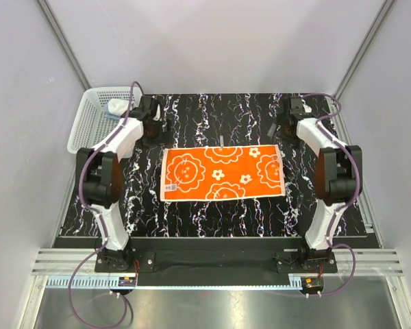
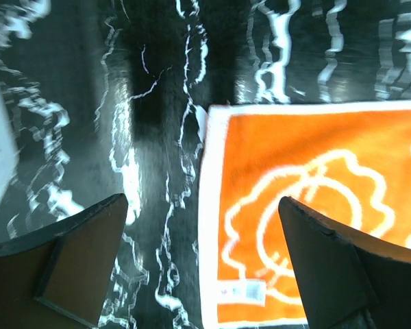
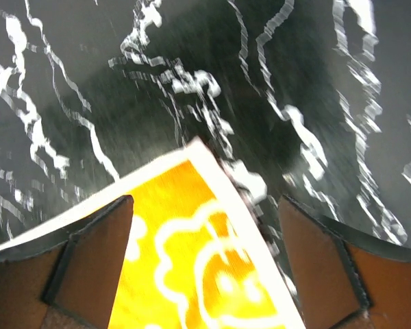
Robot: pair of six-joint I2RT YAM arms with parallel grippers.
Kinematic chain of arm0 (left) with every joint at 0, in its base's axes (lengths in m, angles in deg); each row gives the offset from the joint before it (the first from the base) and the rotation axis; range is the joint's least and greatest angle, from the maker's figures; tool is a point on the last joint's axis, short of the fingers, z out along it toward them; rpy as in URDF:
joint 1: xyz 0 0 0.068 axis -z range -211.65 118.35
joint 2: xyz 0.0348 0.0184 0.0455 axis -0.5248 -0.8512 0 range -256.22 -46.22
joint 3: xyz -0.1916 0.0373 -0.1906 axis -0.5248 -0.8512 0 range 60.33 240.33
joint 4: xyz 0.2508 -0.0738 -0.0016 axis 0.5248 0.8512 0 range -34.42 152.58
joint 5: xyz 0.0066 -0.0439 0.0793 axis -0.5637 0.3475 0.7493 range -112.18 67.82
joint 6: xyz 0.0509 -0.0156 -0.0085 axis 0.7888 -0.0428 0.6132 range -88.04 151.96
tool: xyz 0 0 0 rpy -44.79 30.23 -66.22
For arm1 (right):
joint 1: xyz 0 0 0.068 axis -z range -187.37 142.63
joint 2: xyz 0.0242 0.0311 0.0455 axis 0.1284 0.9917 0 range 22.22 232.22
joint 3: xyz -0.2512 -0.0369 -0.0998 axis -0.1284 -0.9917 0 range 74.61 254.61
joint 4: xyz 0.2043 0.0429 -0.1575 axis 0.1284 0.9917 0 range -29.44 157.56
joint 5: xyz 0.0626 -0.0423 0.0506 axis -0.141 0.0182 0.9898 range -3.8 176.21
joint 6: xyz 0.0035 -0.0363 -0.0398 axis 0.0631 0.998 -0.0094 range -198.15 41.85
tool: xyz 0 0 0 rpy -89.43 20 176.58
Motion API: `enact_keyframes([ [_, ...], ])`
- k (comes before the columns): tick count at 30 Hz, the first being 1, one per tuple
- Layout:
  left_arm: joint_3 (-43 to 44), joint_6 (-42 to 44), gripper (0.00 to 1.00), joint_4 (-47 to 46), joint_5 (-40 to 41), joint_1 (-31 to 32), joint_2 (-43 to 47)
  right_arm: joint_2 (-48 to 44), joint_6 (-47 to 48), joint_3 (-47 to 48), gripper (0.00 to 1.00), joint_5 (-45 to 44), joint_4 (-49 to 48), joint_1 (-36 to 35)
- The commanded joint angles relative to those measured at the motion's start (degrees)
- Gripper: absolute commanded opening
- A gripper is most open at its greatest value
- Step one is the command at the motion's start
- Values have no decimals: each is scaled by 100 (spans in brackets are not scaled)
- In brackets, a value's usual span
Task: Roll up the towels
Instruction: Flatten the towel, then fold the towel
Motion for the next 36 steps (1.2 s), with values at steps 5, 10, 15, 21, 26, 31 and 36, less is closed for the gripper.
enact_keyframes([
  [5, -119, -92, 99, 139, 256, 413, 1137, -1886, -121, -1362, 95, -280, 242, 16],
  [10, -1005, -487, 99, 254, 397, 580, 2129, -3169, -534, -2827, 94, -218, 321, 33],
  [15, -2701, -1216, 94, -211, 64, 589, 3614, -4014, -1237, -3858, 89, 641, 173, 51],
  [21, -4328, -1867, 94, -826, -236, 686, 4582, -4410, -1563, -4738, 84, 864, 50, 51],
  [26, -4944, -2070, 91, -1371, -394, 730, 4460, -3982, -1475, -4897, 78, 828, -188, 51],
  [31, -4980, -2088, 91, -1486, -394, 791, 4196, -3602, -1501, -4923, 68, 889, -443, 51],
  [36, -5041, -2122, 91, -1609, -386, 879, 4126, -3391, -1458, -4722, 62, 741, -522, 51],
])
